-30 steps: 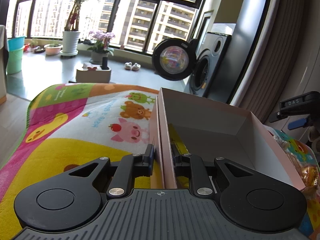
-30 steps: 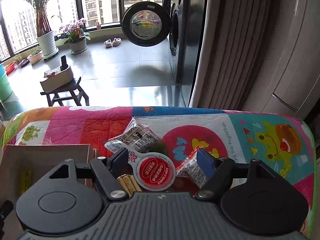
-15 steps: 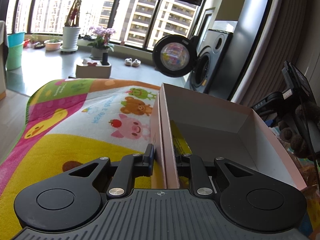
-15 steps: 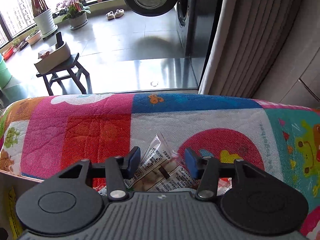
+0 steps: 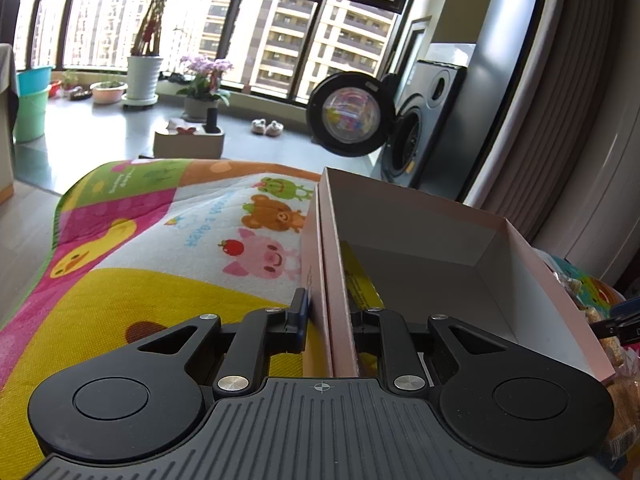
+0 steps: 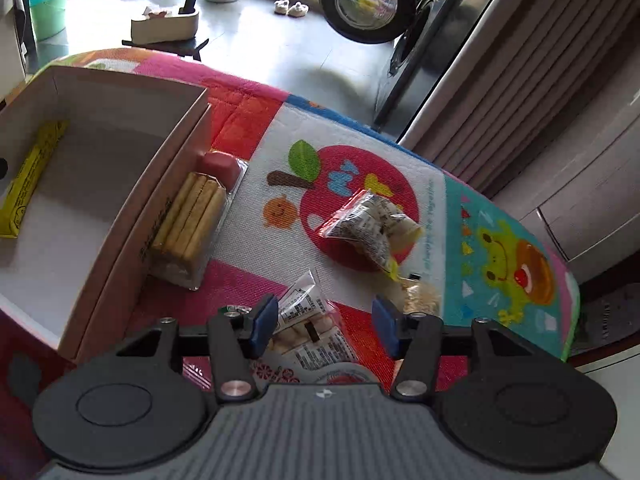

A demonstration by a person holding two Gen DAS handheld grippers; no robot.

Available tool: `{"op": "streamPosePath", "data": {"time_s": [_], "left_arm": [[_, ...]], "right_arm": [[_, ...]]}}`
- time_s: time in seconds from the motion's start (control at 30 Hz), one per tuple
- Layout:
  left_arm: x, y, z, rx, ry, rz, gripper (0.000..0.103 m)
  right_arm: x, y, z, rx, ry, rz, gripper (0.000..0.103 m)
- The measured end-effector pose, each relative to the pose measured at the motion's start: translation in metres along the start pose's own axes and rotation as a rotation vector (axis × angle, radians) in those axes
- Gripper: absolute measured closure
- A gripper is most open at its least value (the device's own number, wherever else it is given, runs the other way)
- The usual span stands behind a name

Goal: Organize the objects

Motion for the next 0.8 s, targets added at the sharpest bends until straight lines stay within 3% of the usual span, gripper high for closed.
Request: {"op": "streamPosePath", "data": {"time_s": [0.03,0.1,0.23,0.4,0.47,0.57,0.67,0.8], "left_arm": [[0.000,0.000,0.000,0.000,0.000,0.001,0.085],[0.000,0.000,0.000,-0.001,0.000,0.001,0.085],[0.000,0.000,0.001,-0.008,0.000,0.001,0.085],[0.000,0.000,0.000,-0.019,-0.001,0.004,0.085],[0.000,-0.001,0.000,-0.018,0.000,0.007,0.085],[0.000,-0.001,0.000,-0.019,0.000,0.007,0.085],[0.000,-0.001,0.000,-0.018,0.001,0.007,0.085],[0.000,-0.001,0.000,-0.018,0.001,0.008,0.084]], "right_arm": [[-0.017,-0.006,0.007,0.035,0.012,0.037,0.030],[-0.049,-0.027,0.022,0.100,0.023,0.112,0.017],[-0.067,-0.075,0.040,0.236,0.081,0.150,0.015],[-0.042,-0.123,0.033,0.397,0.190,0.110,0.015],[-0.044,-0.134,0.016,0.393,0.260,0.100,0.015],[-0.070,-0.149,-0.028,0.280,0.360,0.151,0.015],[-0.091,-0.148,-0.046,0.188,0.289,0.211,0.015],[-0.089,-0.131,-0.047,0.158,0.167,0.244,0.015]]}}
Point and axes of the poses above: each gripper's, at about its wrist camera, not at the fingertips, and x roughly the way its jaws point, z to its right, y to its top, the point moved 6 cm from there along x, roughly the way its jaws point, and after that the axes turned 5 degrees about -z, right-handed, at the moved point
